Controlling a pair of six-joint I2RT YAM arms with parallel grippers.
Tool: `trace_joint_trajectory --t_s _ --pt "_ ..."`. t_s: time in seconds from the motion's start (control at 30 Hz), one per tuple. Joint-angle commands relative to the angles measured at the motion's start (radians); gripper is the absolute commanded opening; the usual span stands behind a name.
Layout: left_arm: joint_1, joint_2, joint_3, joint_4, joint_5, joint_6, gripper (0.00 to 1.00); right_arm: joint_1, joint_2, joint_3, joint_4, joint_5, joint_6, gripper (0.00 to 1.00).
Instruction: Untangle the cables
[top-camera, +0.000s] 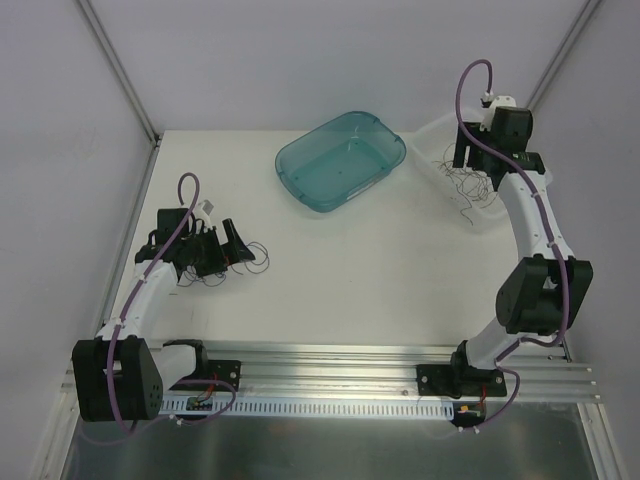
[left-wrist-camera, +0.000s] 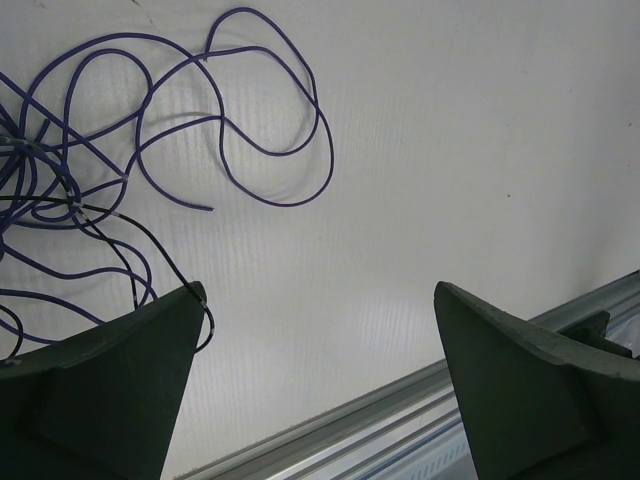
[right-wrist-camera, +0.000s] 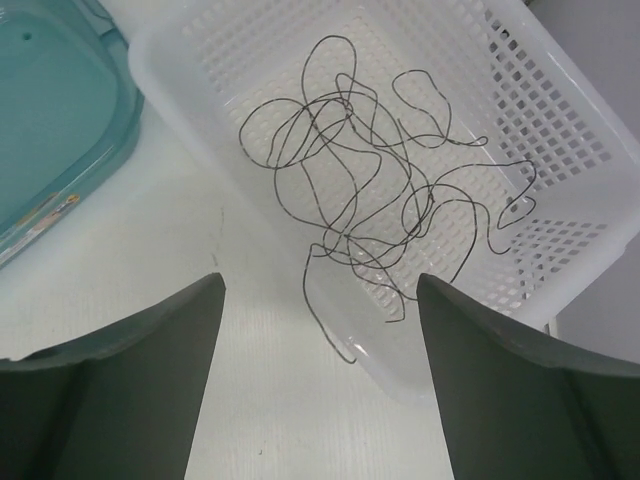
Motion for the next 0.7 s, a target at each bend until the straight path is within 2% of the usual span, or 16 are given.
trace_joint_trajectory --t_s 0.0,0.1,0.2,0.23,0.33,0.67 --pt "-0.006 -0.021 0.007 0.015 0.038 0.012 0.99 0.0 -0.046 -0.066 -0.042 -0.066 0.042 0.81" --pt "-0.004 -0.027 0.005 0.015 0.041 0.012 0.99 -0.002 -0.044 -0.112 -0.054 -0.128 0.019 0.76" --pt "-0.004 -0.035 0.002 0.015 0.044 0.011 0.99 -0.013 -0.023 -0.135 -0.045 -0.128 -0.004 0.64" --pt "-0.006 -0.038 0.002 0.015 0.044 0.012 0.99 -0.017 -0.012 -0.134 -0.044 -0.129 -0.008 0.57" --pt "-0.006 -0.042 0.002 0.015 0.044 0.012 0.99 -0.025 0.023 -0.126 -0.047 -0.122 -0.045 0.51" --pt "-0.006 -0.035 0.004 0.016 0.057 0.012 0.99 -0.025 0.111 -0.106 -0.076 -0.039 -0.119 0.43"
